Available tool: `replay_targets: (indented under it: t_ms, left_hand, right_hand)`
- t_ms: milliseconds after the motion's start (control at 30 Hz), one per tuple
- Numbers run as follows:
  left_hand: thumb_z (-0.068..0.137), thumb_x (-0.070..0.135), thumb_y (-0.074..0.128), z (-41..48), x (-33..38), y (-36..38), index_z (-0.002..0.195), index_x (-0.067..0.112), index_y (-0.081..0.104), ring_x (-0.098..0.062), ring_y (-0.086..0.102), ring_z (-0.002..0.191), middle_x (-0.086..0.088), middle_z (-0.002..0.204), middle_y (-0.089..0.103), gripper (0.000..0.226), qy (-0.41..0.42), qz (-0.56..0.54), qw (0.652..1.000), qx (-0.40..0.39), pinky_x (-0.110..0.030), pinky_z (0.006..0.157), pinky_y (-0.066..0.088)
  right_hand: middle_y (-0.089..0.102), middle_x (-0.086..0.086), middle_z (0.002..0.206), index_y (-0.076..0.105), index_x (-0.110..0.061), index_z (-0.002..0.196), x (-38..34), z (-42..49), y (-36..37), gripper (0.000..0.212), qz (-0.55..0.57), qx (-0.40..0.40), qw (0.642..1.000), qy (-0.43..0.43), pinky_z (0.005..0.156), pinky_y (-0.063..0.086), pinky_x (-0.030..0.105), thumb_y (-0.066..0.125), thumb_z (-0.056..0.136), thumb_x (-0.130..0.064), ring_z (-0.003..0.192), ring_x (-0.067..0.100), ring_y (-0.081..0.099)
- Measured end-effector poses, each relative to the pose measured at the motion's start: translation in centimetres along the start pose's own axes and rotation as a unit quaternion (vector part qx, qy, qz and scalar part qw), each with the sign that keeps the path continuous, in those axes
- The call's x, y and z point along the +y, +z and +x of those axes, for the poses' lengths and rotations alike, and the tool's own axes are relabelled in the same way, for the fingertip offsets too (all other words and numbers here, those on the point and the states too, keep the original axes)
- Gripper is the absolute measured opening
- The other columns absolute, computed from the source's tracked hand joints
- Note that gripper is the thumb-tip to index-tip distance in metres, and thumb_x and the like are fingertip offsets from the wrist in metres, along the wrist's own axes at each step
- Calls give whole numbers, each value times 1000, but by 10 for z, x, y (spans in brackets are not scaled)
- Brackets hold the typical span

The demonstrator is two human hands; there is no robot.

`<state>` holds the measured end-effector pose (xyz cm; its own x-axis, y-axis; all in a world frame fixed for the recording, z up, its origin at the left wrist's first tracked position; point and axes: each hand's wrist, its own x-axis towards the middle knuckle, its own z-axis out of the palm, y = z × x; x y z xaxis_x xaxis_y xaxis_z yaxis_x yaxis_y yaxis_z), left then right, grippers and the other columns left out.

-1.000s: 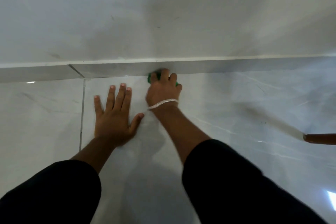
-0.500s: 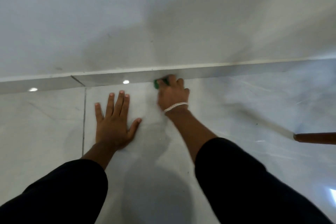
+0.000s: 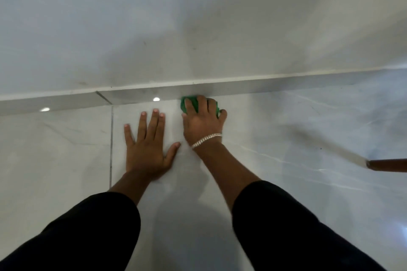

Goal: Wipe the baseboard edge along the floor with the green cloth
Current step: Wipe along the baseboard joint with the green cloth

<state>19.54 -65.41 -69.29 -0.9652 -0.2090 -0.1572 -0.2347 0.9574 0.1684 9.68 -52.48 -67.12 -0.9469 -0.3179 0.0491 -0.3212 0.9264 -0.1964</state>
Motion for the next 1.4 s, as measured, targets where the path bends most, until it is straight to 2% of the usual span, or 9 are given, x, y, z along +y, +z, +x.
replay_targets:
  t_ms: [200,333,600,733,967,1067,1133,1233,1400]
  left_hand:
    - [88,66,30,-1,-1,1,158,18,9,-28,4,155,-3,169,8,87,6,-10,1000,14,-67,118,7]
    - [88,65,31,-1,0,1,158,17,9,-30,3,155,-4,169,7,88,6,2,1000,10,-67,118,6]
    - [87,67,29,0,-4,3,158,17,11,-28,3,155,-4,168,9,88,6,2,1000,3,-65,119,4]
    - [87,67,28,-1,-2,3,158,19,8,-28,0,155,-1,169,6,88,3,-4,1000,12,-64,120,4]
    - [86,73,24,0,-2,-1,158,23,6,-29,0,155,-1,169,4,89,-24,-5,1000,10,-60,120,1]
    - [83,78,25,16,9,-31,157,31,-2,-25,-10,155,3,168,-11,92,-104,-53,988,-98,-59,120,-2]
    - [87,75,32,27,32,-85,157,31,13,-26,4,155,3,169,3,85,-167,-215,934,-234,-54,119,8]
    - [76,80,45,25,84,-186,141,33,51,-27,49,132,5,147,54,80,-208,-549,704,-400,-46,104,33]
    - [87,60,54,-21,171,-355,125,7,64,-34,69,99,-16,109,73,66,-178,-758,535,-327,-49,84,56]
  right_hand:
    - [55,16,136,58,-20,125,119,13,-14,43,-25,10,997,69,100,37,63,43,88,-35,129,40,44]
    - [38,19,150,48,-18,137,60,12,-3,51,19,-14,976,218,111,22,61,46,86,-22,141,43,24]
    - [42,12,148,48,-28,136,2,2,0,58,15,-94,990,-105,107,29,59,55,78,-23,139,39,30]
    - [58,14,132,60,-28,123,90,13,-13,53,6,-16,1000,19,94,46,55,42,74,-21,127,42,47]
    - [50,14,125,57,-20,123,123,44,-76,42,-41,-152,973,170,95,48,48,60,81,-15,116,39,48]
    - [59,13,121,63,-21,119,122,43,-109,36,49,-152,969,188,90,52,36,58,83,-17,109,34,58]
    - [66,11,117,66,-23,119,113,26,-152,39,149,-99,966,188,93,53,34,62,81,-15,104,30,63]
    - [73,7,104,70,-20,113,79,-9,-233,35,319,-24,930,182,89,56,36,69,78,-15,87,19,67]
    - [67,5,121,58,-16,128,33,-51,-387,54,406,-33,906,113,96,49,28,71,76,-16,107,18,61]
